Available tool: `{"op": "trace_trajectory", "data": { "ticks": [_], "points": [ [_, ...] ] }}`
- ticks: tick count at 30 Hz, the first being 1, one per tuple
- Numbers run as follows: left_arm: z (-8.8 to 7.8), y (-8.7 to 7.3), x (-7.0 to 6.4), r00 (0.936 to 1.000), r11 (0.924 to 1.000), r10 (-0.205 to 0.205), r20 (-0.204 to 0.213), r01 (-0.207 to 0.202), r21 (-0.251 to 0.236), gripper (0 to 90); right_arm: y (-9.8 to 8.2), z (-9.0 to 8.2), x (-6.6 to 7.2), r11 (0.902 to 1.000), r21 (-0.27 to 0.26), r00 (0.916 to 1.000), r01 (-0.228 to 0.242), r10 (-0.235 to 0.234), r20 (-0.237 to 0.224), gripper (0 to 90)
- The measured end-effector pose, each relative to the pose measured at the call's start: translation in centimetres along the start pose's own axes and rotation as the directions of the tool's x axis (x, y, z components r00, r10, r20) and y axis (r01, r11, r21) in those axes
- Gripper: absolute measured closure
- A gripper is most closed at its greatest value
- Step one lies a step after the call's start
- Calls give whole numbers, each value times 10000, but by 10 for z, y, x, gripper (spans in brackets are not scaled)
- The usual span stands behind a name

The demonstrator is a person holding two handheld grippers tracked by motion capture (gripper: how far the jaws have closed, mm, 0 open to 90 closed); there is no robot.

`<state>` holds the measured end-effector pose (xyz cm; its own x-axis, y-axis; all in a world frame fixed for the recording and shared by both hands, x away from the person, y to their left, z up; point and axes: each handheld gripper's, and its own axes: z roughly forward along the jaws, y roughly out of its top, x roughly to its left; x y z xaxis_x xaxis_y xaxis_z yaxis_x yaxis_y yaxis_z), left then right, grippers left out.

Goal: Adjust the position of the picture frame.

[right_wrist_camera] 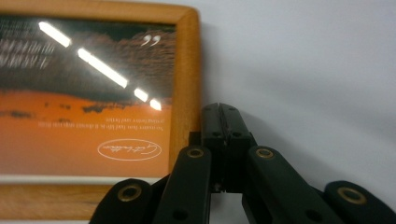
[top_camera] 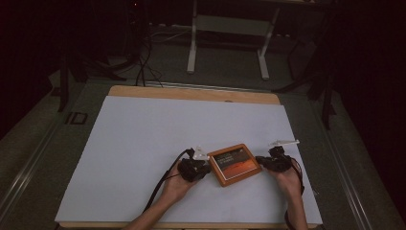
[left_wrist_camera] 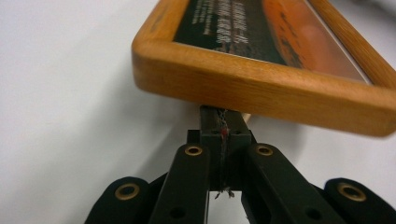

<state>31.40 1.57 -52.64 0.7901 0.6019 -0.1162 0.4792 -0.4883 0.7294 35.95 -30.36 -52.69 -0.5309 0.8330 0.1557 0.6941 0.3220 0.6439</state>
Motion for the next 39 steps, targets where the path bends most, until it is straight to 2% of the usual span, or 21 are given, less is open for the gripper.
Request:
{"op": "trace_trajectory", "data": {
  "ticks": [5, 12, 17, 22, 24, 26, 31, 36, 39],
  "points": [
    [-3, 1, 21, 9985, 9988, -485, -258, 484, -40, 900, 2, 2, 6, 9997, 132, 9996, 201, -199, -186, 900],
    [-9, 1, 51, 9887, 9908, -1354, -638, 1347, -139, 900, 8, 6, 22, 9978, 128, 9957, 649, -640, -669, 900],
    [-9, 3, 62, 9847, 9888, -1493, -895, 1482, -189, 900, 10, 9, 28, 9972, 195, 9927, 728, -706, -978, 900],
    [-7, 8, 75, 9756, 9828, -1844, -1193, 1822, -296, 900, 11, 11, 32, 9966, 209, 9891, 801, -769, -1252, 900],
    [-6, 10, 81, 9706, 9789, -2042, -1274, 2011, -372, 900, 11, 12, 34, 9962, 207, 9852, 848, -807, -1513, 900],
    [-6, 9, 85, 9699, 9782, -2072, -1276, 2033, -428, 900, 12, 13, 36, 9951, 170, 9801, 971, -926, -1755, 900],
    [-11, 6, 87, 9663, 9726, -2287, -1178, 2215, -712, 894, 13, 14, 38, 9938, 161, 9774, 1100, -1052, -1835, 900],
    [-29, -1, 84, 9607, 9629, -2564, -1062, 2443, -1149, 865, 13, 14, 37, 9933, 102, 9768, 1150, -1112, -1833, 900],
    [-41, -6, 77, 9626, 9606, -2543, -937, 2402, -1397, 857, 15, 14, 39, 9930, -5, 9775, 1184, -1167, -1756, 899]
  ]
}}
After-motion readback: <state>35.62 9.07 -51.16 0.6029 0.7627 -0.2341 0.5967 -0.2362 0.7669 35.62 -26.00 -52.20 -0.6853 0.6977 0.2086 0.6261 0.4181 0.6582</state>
